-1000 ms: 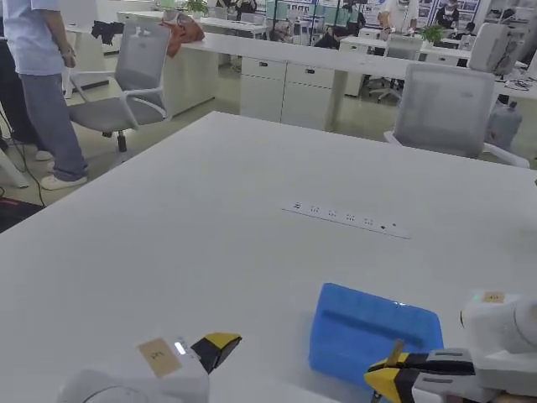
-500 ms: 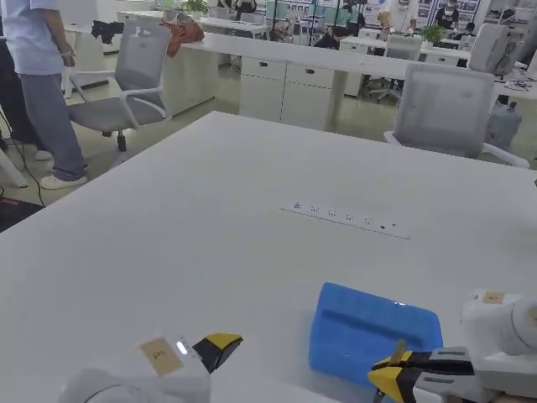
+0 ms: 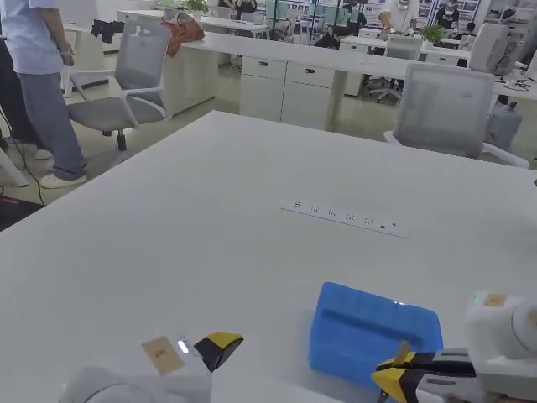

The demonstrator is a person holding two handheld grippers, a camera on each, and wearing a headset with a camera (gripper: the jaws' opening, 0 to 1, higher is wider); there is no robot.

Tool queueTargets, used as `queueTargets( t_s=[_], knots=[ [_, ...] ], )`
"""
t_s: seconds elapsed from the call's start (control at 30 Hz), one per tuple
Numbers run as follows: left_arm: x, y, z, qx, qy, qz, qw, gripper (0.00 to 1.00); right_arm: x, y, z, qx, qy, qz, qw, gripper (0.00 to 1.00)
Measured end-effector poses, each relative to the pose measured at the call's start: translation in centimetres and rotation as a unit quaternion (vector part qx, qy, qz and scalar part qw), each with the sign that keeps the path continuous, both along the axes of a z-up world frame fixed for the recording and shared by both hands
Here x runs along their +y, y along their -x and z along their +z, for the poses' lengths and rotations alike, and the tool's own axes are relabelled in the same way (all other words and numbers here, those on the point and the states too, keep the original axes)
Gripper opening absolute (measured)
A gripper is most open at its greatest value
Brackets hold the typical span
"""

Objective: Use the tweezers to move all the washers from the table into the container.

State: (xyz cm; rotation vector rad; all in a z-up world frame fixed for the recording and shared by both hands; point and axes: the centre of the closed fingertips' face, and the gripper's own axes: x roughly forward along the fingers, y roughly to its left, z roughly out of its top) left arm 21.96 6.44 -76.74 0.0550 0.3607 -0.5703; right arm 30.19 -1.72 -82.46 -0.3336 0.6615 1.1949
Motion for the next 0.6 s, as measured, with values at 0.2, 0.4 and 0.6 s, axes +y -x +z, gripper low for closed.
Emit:
queueTargets(
  t_s=[0.2, 0.4, 0.6],
  knots=[
    [0.0, 0.0, 0.1, -0.001, 0.003, 0.002, 1.0000, 0.79, 0.0, 0.4, 0.0, -0.018, -0.013, -0.004, 0.9997, 0.03],
    [-0.1, -0.1, 0.2, -0.003, 0.001, 0.000, 1.0000, 0.80, -0.6, 0.4, 0.1, -0.032, -0.038, -0.035, 0.9982, 0.02],
    [-0.5, 0.1, -0.3, 0.006, -0.007, -0.012, 0.9999, 0.80, -1.2, -0.2, 0.2, -0.016, -0.071, -0.082, 0.9940, 0.02]
  ],
)
